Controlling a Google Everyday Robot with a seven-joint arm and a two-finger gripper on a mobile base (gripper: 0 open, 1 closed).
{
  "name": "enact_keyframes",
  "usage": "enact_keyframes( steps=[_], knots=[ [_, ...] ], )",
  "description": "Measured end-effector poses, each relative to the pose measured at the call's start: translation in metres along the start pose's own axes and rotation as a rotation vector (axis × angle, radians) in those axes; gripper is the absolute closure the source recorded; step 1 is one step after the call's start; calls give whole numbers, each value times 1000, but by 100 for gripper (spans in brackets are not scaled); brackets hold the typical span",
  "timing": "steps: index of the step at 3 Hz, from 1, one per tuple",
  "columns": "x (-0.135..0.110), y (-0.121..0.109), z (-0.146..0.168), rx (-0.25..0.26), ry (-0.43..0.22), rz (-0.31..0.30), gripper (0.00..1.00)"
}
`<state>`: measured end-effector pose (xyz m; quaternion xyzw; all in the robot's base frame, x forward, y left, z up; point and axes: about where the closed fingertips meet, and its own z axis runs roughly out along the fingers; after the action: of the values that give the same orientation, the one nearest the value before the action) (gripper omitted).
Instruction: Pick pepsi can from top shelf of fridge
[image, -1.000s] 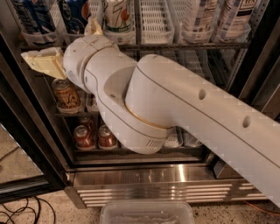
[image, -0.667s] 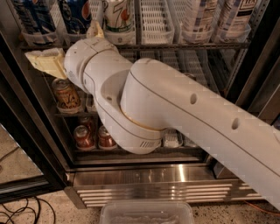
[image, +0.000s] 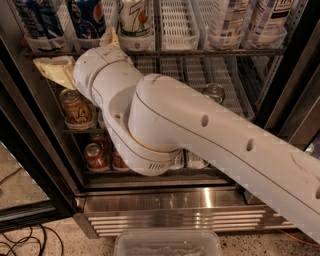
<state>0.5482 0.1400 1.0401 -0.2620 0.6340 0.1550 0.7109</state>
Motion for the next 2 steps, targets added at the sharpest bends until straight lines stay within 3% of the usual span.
enact_keyframes(
  steps=[2],
  knots=[
    [-5, -20, 4, 63, -7, -32, 14]
  ],
)
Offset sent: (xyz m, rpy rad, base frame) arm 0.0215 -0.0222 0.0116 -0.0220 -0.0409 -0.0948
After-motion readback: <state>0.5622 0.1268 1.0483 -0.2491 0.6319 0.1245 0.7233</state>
